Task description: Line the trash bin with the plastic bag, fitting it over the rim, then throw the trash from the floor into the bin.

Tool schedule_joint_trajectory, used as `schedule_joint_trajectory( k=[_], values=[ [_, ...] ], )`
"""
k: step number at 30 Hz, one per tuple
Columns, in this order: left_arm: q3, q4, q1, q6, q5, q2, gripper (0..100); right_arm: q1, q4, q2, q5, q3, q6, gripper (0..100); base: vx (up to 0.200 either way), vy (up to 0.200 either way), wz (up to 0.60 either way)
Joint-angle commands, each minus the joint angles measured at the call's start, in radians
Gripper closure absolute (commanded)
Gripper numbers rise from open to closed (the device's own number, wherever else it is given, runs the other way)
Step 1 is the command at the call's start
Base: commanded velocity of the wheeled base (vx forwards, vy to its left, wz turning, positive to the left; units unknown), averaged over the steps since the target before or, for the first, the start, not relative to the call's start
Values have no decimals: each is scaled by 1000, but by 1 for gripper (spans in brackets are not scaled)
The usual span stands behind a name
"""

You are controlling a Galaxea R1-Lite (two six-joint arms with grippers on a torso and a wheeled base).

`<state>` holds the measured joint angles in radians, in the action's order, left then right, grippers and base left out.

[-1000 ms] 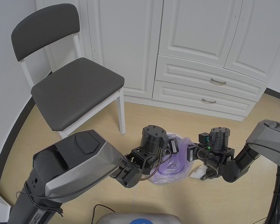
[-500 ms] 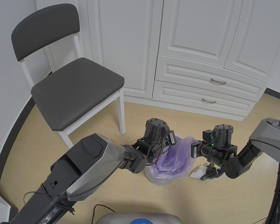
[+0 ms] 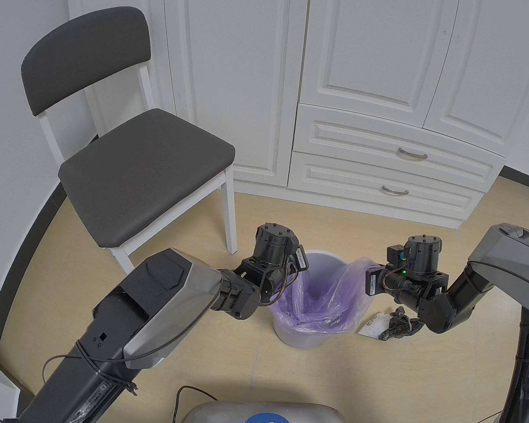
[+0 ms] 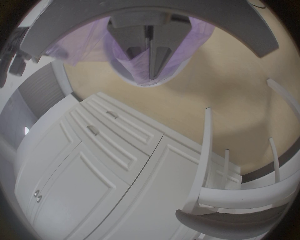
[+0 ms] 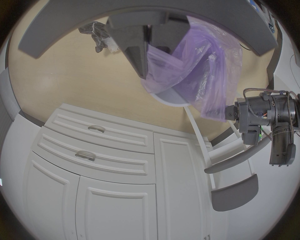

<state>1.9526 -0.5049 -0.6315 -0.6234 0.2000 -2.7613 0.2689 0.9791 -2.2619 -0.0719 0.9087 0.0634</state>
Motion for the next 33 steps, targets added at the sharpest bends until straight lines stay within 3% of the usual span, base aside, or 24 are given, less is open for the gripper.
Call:
schedule_joint_trajectory(
  k=[1,12,33],
  values=[
    [-76,51,22,36,16,80,100,-37,-2,-2,0,1,18,100,0,0,0],
    [-164,72,110,168,16,158,100,-106,-59,10,0,-4,88,100,0,0,0],
    [-169,135,142,246,18,147,100,-211,-204,-5,0,-4,223,100,0,0,0]
  ],
)
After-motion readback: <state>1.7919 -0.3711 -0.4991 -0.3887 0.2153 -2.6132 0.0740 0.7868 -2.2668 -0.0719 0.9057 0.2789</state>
